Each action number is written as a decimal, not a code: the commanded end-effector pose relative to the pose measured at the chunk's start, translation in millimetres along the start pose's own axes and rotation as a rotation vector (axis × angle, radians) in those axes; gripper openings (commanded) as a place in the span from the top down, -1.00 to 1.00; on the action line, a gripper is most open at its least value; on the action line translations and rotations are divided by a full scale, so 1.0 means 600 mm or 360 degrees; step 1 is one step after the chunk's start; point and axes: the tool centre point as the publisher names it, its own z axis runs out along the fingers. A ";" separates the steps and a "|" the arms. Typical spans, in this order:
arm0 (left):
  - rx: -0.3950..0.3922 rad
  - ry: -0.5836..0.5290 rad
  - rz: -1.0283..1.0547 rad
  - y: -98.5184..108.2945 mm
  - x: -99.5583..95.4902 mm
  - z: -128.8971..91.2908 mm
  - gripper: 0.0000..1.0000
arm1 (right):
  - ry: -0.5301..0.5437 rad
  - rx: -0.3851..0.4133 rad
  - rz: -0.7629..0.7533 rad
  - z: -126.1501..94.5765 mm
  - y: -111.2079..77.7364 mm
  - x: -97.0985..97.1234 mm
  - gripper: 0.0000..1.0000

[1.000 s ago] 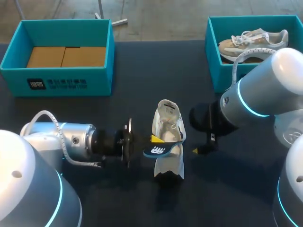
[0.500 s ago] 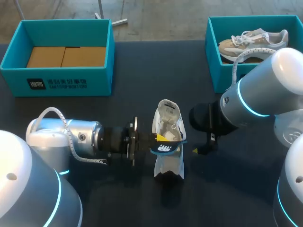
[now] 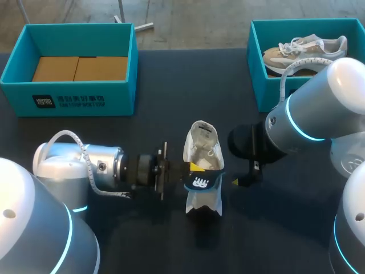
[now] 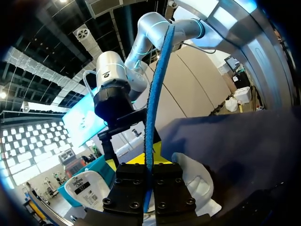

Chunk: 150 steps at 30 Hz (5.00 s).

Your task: Take the shoe out of the shoebox, open the shoe tongue, remove and reinsert the insole, then place the shoe into the shoebox

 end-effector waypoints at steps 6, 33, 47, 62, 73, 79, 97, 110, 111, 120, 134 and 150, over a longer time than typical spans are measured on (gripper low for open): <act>-0.0046 -0.0025 -0.0033 0.022 0.010 -0.010 1.00 | -0.0003 -0.0003 0.0000 0.002 -0.001 0.002 -1.00; -0.0128 -0.0132 -0.0199 0.057 0.005 -0.010 1.00 | -0.0003 -0.0003 0.0000 0.002 -0.001 0.002 -1.00; -0.0107 -0.0091 -0.0124 0.017 0.002 -0.008 0.26 | -0.0003 -0.0003 0.0000 0.002 -0.001 0.002 -1.00; -0.0087 -0.0026 -0.0121 -0.009 0.007 -0.009 1.00 | -0.0003 -0.0003 0.0000 0.002 -0.001 0.002 -1.00; -0.0166 0.0033 -0.0127 0.004 0.009 -0.019 1.00 | -0.0003 -0.0003 0.0000 0.002 -0.001 0.002 -1.00; -0.0214 0.0062 -0.0142 0.021 0.012 -0.028 1.00 | -0.0003 -0.0003 0.0000 0.002 -0.001 0.002 -1.00; -0.0244 0.0072 -0.0139 0.038 0.001 -0.022 1.00 | -0.0003 -0.0003 0.0000 0.002 -0.001 0.002 -1.00; -0.0214 0.0139 -0.0100 0.011 0.011 -0.026 0.50 | -0.0003 -0.0003 0.0000 0.002 -0.001 0.002 -1.00; -0.0217 0.0150 -0.0102 0.011 0.011 -0.025 0.52 | -0.0003 -0.0003 0.0000 0.002 -0.001 0.002 -1.00; -0.0271 0.0297 -0.0109 0.026 0.014 -0.015 0.50 | -0.0003 -0.0003 0.0000 0.002 -0.001 0.002 -1.00; -0.0362 0.0385 -0.0129 0.040 0.011 -0.005 0.48 | -0.0003 -0.0003 0.0000 0.002 -0.001 0.002 -1.00; -0.0521 0.0448 -0.0057 0.077 0.017 -0.004 1.00 | -0.0003 -0.0003 0.0000 0.002 -0.001 0.002 -1.00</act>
